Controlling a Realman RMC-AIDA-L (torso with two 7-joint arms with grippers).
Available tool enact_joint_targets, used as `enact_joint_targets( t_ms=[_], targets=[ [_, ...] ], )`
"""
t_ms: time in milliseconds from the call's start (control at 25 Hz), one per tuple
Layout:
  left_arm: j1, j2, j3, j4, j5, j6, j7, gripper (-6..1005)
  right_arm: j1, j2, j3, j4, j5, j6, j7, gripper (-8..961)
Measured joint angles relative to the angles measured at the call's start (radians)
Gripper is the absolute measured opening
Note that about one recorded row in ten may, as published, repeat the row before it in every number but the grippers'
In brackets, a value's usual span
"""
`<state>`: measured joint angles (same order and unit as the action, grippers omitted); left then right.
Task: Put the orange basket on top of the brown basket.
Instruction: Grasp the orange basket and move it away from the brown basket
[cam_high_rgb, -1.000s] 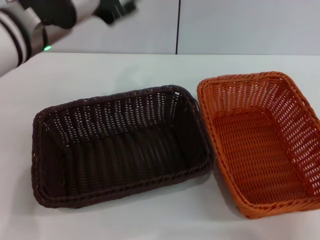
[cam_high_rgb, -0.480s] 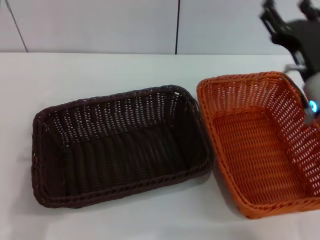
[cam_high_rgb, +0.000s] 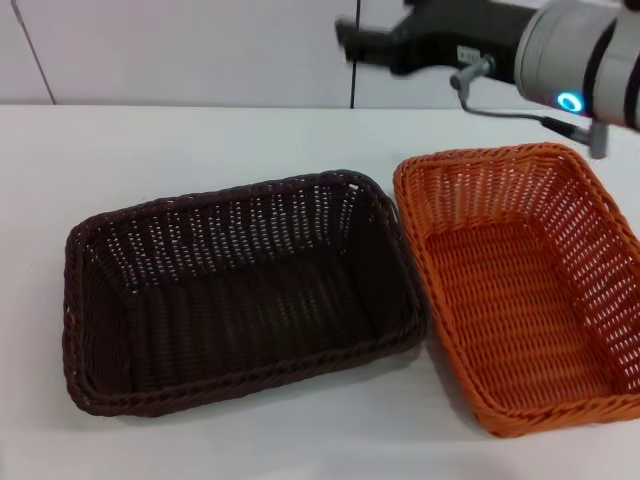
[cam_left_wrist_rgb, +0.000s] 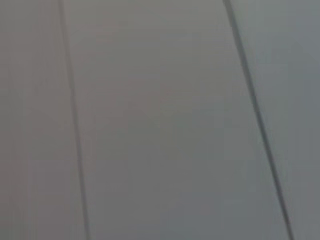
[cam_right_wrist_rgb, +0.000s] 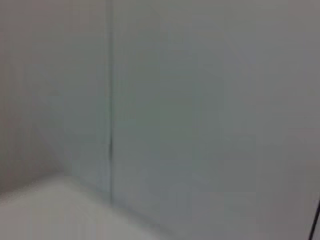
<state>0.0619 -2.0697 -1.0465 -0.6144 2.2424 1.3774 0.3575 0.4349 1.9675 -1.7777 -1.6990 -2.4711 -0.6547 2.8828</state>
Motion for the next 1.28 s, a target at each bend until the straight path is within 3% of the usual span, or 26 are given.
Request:
enact_joint_targets(
  t_ms=[160,200,280,480,760,1280],
  targets=[
    [-0.027,0.001,-0.005,0.085,-0.052,0.012,-0.098,746,0.12,0.087,0.258,-0.066,0.01,-0.602,-0.156,798],
    [-0.036,0.001,-0.005,0.103,-0.062,0.013,-0.105,746,0.15,0.095,0.308,-0.066,0.027,-0.73,-0.2,798],
    [-0.045,0.001,-0.003,0.118,-0.075,0.009,-0.107,746,0.2,0.097,0.377,-0.059,0.076,-0.956,-0.274,798],
    [-0.053,-0.001,-0.003,0.125,-0.084,-0.006,-0.104,747,0.247,0.086,0.47,-0.063,0.106,-1.282,-0.362,797],
    [-0.06,-0.002,0.001,0.127,-0.101,-0.032,-0.103,747,0.239,0.086,0.482,-0.064,0.068,-1.462,-0.407,796],
    [-0.084,-0.001,-0.002,0.138,-0.133,-0.079,-0.103,748,0.247,0.1,0.346,0.11,-0.077,-1.408,-0.435,795]
  ],
)
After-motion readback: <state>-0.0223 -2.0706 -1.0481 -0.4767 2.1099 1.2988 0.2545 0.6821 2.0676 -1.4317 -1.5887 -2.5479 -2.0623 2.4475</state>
